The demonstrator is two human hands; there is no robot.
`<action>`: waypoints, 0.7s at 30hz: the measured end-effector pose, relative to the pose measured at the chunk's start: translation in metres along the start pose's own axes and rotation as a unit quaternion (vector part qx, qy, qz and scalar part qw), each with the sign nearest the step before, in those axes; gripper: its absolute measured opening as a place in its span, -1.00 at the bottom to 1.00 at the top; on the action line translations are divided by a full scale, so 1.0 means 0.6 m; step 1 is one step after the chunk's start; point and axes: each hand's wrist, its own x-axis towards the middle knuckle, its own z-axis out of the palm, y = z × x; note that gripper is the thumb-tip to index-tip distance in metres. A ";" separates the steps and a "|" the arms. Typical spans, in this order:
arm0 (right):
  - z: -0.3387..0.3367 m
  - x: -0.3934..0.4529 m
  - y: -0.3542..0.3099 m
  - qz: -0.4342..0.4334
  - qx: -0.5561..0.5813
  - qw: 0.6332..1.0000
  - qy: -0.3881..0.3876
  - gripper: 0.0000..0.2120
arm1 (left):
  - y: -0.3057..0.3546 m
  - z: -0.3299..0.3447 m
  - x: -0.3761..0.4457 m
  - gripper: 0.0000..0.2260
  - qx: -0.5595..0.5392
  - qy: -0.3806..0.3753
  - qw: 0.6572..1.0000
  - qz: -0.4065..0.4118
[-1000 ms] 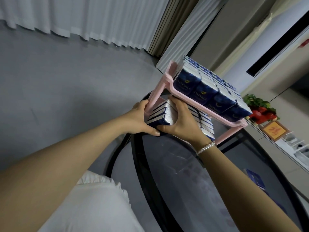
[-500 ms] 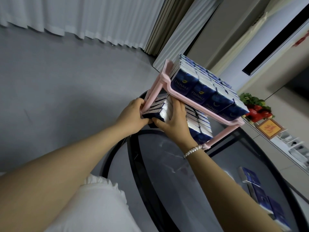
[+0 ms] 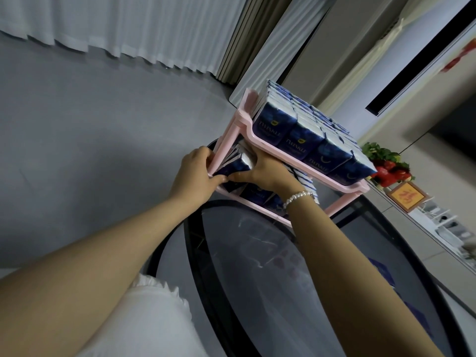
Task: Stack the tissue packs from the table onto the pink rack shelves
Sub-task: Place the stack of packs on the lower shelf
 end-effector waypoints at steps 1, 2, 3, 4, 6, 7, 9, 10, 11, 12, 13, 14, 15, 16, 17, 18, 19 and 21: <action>-0.001 0.004 0.002 0.007 -0.003 1.000 0.001 -0.11 | -0.001 0.003 0.001 -0.67 -0.002 0.004 1.000 -0.002; -0.001 0.007 0.004 0.013 -0.006 1.000 0.005 -0.12 | -0.003 0.005 0.002 -0.67 -0.006 0.007 1.000 -0.004; 0.001 0.010 0.007 0.019 -0.006 1.000 0.013 -0.13 | -0.004 0.007 0.004 -0.66 -0.008 0.009 1.000 -0.006; 0.002 0.012 0.009 0.026 -0.006 0.999 0.024 -0.14 | -0.004 0.009 0.005 -0.66 -0.010 0.010 1.000 -0.009; 0.005 0.016 0.014 0.036 -0.008 0.998 0.047 -0.17 | -0.004 0.011 0.007 -0.66 -0.010 0.015 1.000 -0.011; 0.007 0.019 0.014 0.034 -0.010 0.998 0.055 -0.19 | -0.004 0.012 0.007 -0.67 -0.009 0.018 1.000 -0.012; 0.012 0.026 0.011 0.029 -0.031 0.998 0.056 -0.19 | -0.004 0.015 0.008 -0.68 -0.011 0.024 1.000 -0.015; 0.014 0.030 0.007 0.028 -0.042 0.997 0.050 -0.20 | -0.004 0.016 0.008 -0.68 -0.015 0.026 0.999 -0.018; 0.017 0.035 0.002 0.025 -0.050 0.998 0.041 -0.19 | -0.004 0.017 0.008 -0.69 -0.018 0.027 0.999 -0.020; 0.021 0.040 -0.002 0.023 -0.059 0.997 0.033 -0.19 | -0.005 0.018 0.008 -0.69 -0.020 0.029 0.999 -0.021; 0.025 0.045 -0.004 0.021 -0.071 0.997 0.030 -0.17 | -0.005 0.018 0.009 -0.69 -0.020 0.030 0.999 -0.021; 0.027 0.050 -0.005 0.026 -0.086 0.996 0.024 -0.14 | -0.006 0.019 0.008 -0.68 -0.019 0.030 0.999 -0.022; 0.027 0.054 -0.006 0.028 -0.101 0.994 0.017 -0.12 | -0.007 0.019 0.009 -0.67 -0.018 0.030 0.999 -0.021; 0.023 0.056 -0.005 0.030 -0.112 0.993 0.007 -0.11 | -0.008 0.019 0.009 -0.67 -0.017 0.029 0.999 -0.019; 0.018 0.057 -0.003 0.035 -0.118 0.992 -0.002 -0.12 | -0.009 0.019 0.010 -0.66 -0.016 0.028 0.999 -0.018; 0.010 0.057 -0.001 0.044 -0.119 0.992 -0.007 -0.16 | -0.010 0.019 0.010 -0.65 -0.017 0.028 0.999 -0.019; 0.003 0.056 0.001 0.052 -0.119 0.991 -0.009 -0.22 | -0.011 0.020 0.011 -0.65 -0.019 0.027 0.999 -0.021; -0.007 0.058 0.007 0.056 -0.133 0.989 -0.013 -0.31 | -0.013 0.021 0.011 -0.65 -0.024 0.025 0.999 -0.024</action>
